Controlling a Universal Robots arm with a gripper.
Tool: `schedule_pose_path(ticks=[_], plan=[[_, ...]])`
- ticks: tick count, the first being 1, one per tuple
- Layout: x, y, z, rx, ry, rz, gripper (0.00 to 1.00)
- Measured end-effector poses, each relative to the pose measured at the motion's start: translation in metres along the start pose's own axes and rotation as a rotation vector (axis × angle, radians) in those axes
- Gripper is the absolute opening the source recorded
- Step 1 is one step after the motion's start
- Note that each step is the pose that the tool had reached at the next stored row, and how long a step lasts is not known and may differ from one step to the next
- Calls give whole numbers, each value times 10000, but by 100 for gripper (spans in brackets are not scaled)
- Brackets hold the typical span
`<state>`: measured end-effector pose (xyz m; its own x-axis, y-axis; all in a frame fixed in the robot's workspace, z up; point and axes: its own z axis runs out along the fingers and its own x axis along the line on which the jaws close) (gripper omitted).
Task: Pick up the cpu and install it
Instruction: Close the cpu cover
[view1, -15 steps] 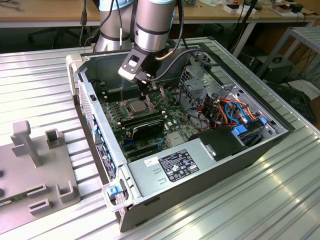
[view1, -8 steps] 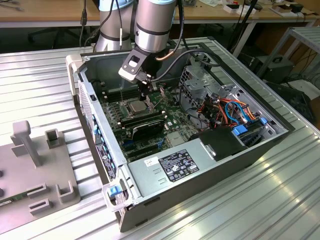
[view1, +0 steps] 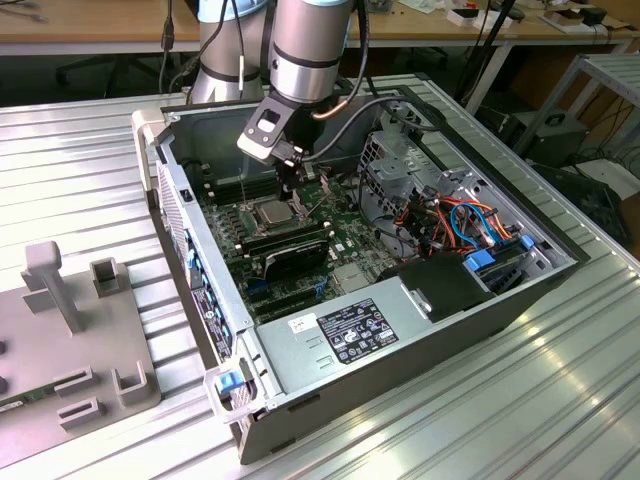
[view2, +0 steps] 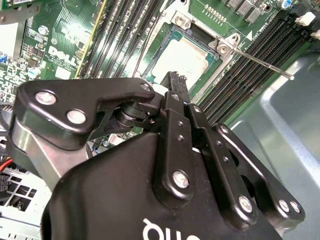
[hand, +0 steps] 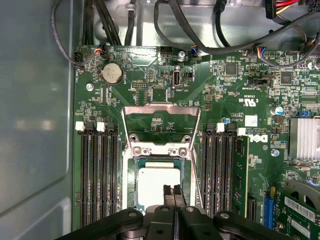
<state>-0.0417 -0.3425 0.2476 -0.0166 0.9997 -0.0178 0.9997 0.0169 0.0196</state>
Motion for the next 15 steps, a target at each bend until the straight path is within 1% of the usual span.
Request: schedule_pose_path(ticks=[9, 15], plan=[[-3, 3, -174, 0, 0, 0, 11], [-3, 8, -179, 0, 0, -3, 11]])
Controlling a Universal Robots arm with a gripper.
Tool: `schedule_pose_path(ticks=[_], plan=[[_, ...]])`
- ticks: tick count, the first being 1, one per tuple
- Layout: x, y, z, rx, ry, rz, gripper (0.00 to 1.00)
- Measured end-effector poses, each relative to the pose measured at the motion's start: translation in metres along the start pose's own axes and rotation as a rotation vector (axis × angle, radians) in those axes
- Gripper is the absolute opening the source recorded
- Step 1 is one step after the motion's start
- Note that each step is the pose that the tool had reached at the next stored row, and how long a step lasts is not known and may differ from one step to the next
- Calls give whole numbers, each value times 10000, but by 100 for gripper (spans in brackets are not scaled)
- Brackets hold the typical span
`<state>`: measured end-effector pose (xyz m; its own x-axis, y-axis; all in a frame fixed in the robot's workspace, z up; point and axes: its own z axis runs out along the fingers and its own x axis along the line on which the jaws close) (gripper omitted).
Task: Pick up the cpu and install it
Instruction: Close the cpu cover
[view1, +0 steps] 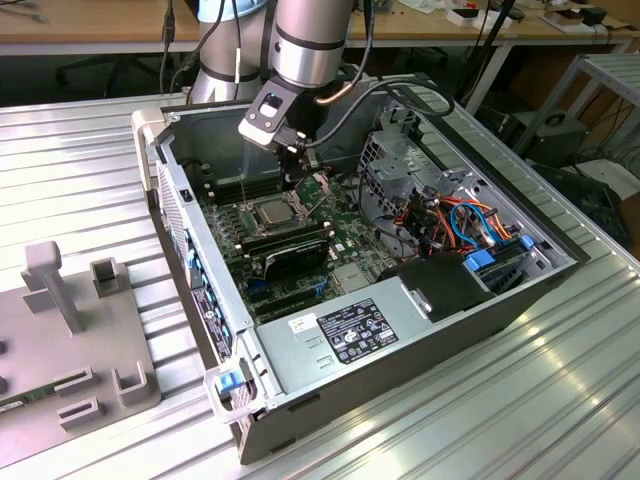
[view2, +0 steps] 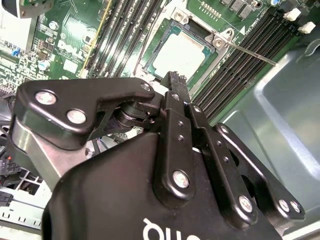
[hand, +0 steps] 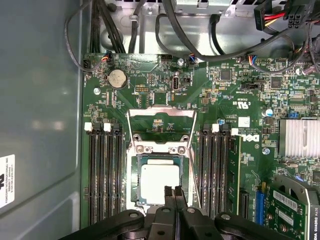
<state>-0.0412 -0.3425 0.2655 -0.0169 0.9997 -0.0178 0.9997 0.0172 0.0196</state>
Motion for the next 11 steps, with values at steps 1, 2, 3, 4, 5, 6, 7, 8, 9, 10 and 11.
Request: schedule_pose_path(ticks=[1, 2, 3, 4, 5, 6, 7, 8, 9, 10, 11], plan=[[0, 4, 0, 1, -1, 1, 11], [0, 14, 0, 1, -1, 3, 11], [0, 24, 0, 1, -1, 3, 11], [-1, 37, 1, 1, 0, 3, 11], [-1, 48, 1, 1, 0, 3, 11], [-1, 68, 1, 0, 0, 3, 11], [-1, 79, 2, 0, 1, 3, 11], [-1, 90, 2, 0, 0, 3, 11], [-2, 99, 2, 0, 0, 3, 11], [-2, 102, 2, 0, 0, 2, 11], [-1, 102, 3, 0, 1, 3, 11]])
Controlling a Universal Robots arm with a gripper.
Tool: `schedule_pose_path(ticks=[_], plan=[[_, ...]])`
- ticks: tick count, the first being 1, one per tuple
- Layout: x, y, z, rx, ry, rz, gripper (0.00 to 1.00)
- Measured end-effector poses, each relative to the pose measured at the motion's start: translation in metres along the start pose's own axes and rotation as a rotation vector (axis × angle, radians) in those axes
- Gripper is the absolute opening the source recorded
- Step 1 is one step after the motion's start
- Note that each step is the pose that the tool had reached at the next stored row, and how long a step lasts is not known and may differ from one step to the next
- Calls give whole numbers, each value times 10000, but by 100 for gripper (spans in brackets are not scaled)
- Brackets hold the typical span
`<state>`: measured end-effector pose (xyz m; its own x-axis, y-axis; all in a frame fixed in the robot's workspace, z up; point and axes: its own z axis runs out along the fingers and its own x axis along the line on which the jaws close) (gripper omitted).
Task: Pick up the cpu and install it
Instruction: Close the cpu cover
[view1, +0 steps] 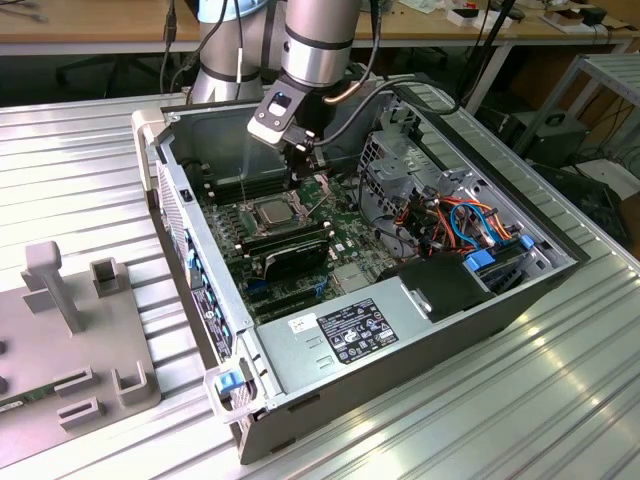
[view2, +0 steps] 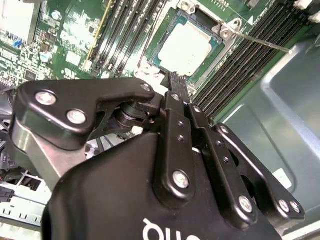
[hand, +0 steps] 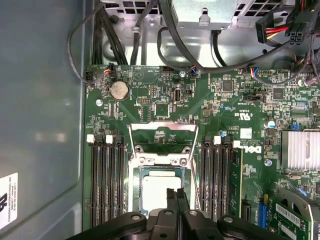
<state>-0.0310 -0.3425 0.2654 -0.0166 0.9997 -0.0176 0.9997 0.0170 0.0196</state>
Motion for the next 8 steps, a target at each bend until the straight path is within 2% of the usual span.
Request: schedule_pose_path(ticks=[5, 8], plan=[[3, -1, 54, 0, 0, 0, 11], [6, 1, 60, 1, -3, 1, 11]])
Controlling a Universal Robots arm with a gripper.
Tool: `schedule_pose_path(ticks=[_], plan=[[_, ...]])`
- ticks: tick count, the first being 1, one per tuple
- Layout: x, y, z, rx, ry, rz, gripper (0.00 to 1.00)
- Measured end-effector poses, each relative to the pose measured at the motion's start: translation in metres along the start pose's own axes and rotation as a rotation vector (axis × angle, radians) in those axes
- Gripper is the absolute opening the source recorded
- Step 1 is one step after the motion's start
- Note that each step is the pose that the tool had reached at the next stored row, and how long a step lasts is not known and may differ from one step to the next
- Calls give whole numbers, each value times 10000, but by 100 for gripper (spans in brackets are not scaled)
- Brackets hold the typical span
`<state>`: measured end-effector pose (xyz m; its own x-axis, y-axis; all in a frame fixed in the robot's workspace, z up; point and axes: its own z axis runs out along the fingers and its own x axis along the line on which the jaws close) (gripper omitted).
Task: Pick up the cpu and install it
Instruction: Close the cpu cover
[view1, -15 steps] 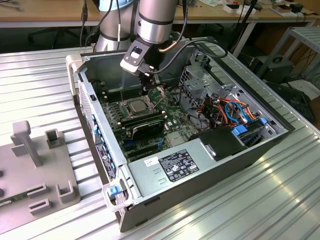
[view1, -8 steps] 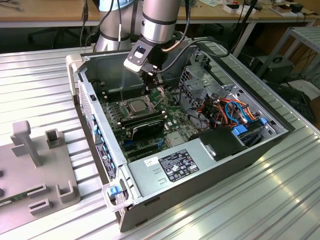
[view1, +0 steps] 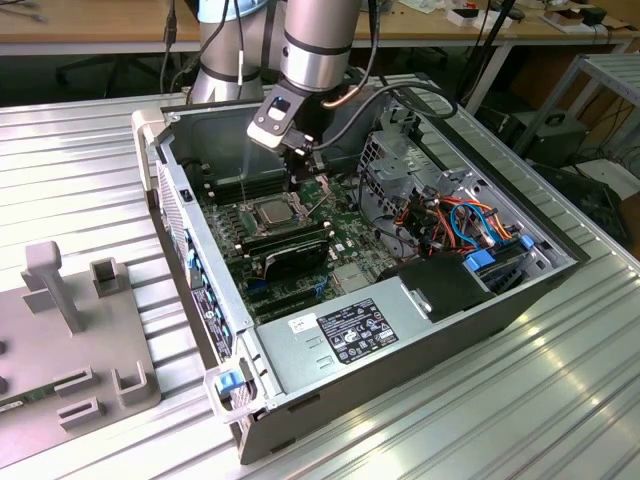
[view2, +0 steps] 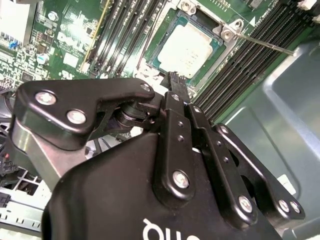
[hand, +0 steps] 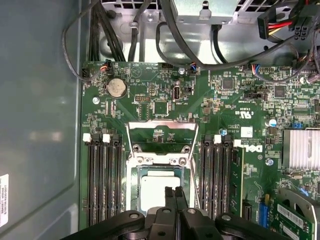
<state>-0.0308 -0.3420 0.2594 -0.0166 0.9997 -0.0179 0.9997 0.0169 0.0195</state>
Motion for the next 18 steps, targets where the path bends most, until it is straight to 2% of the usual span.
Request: schedule_pose_path(ticks=[3, 8, 18], plan=[[0, 56, 3, -1, 2, 0, 11], [-3, 184, 6, -1, 2, 0, 11], [-3, 192, -75, -1, 3, 0, 11]])
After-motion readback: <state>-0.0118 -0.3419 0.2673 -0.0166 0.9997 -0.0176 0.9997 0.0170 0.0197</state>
